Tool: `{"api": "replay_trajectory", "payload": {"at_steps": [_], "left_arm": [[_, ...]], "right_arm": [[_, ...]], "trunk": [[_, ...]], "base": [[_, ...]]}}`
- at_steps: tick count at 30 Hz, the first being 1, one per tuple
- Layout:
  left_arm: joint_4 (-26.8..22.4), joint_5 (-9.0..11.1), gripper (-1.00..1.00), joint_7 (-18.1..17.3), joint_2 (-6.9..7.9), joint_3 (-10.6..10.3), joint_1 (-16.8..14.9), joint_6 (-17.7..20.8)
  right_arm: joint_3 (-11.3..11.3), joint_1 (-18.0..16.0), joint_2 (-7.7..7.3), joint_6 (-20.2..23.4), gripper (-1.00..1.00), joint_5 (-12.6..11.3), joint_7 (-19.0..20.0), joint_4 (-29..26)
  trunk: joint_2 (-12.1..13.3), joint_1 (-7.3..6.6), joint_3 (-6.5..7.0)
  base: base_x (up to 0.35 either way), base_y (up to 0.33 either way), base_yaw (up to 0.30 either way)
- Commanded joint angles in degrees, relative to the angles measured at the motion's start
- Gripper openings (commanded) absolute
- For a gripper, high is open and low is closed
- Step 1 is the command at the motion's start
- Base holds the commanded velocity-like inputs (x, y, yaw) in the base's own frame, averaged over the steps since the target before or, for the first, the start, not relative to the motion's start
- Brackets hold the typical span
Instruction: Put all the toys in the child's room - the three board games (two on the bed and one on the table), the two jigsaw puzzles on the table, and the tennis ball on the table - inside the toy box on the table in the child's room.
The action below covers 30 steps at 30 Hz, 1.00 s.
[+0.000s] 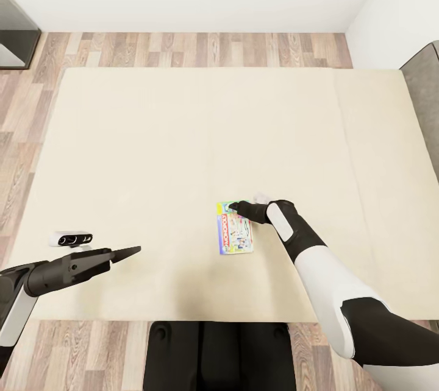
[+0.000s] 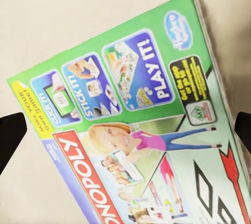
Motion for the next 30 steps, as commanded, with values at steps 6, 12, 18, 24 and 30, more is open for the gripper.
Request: {"api": "replay_trajectory", "payload": {"at_steps": [6,12,18,24,30], "left_arm": [[-0.01,0.0,1.0,-0.21,0.02,-0.02,-0.01,0.61],[-0.01,0.0,1.0,-0.21,0.02,-0.02,-0.01,0.61],[-0.01,0.0,1.0,-0.21,0.02,-0.02,-0.01,0.61],[-0.01,0.0,1.0,-0.21,0.02,-0.02,-0.01,0.61],[-0.01,0.0,1.0,-0.21,0.02,-0.02,-0.01,0.61]], "right_arm": [[0.1,-0.01,-0.01,0.23,1.0,-0.27,-0.26,-0.07],[0.1,-0.01,-0.02,0.24,1.0,-0.27,-0.28,-0.07],[0.13,-0.01,-0.02,0.21,1.0,-0.27,-0.28,-0.07],[0.17,-0.01,-0.05,0.17,1.0,-0.27,-0.23,-0.07],[0.15,-0.01,-0.05,0.17,1.0,-0.27,-0.2,-0.07]], "trunk": [[-0.09,0.03,-0.06],[-0.09,0.03,-0.06],[-0.09,0.03,-0.06],[-0.09,0.03,-0.06],[-0.09,0.03,-0.06]], "base": [[0.0,0.099,0.0],[0.0,0.112,0.0],[0.0,0.109,0.0],[-0.033,0.144,0.0],[-0.009,0.068,0.0]]}}
